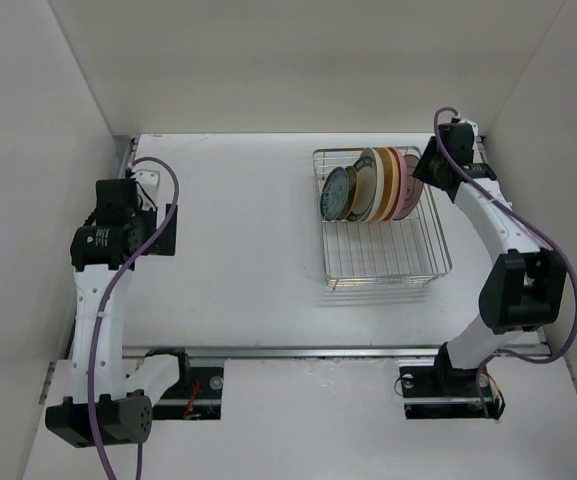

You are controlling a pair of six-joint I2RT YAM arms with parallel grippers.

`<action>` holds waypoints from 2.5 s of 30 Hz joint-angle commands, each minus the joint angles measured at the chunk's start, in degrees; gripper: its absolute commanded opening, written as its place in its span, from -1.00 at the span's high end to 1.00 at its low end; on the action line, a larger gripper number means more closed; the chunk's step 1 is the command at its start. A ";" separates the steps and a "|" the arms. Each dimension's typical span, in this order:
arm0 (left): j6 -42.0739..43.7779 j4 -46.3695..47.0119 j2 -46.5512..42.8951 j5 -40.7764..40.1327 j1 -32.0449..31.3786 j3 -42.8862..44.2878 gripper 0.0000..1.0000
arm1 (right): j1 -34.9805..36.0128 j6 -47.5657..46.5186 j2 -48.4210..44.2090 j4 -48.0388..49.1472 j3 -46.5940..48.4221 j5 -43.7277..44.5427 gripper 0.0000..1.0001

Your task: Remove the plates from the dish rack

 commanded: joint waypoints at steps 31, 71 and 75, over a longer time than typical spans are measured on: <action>1.79 -1.61 -0.81 12.05 -0.30 6.14 -1.00 | 5.34 -6.15 -18.18 -9.70 15.33 18.91 1.00; 0.48 -3.64 15.81 43.01 -0.83 9.58 1.00 | 36.81 11.43 9.40 36.46 3.03 -51.50 0.79; -2.42 -3.12 15.81 38.36 -0.83 10.11 1.00 | 36.81 7.83 8.26 29.25 5.31 -45.55 0.27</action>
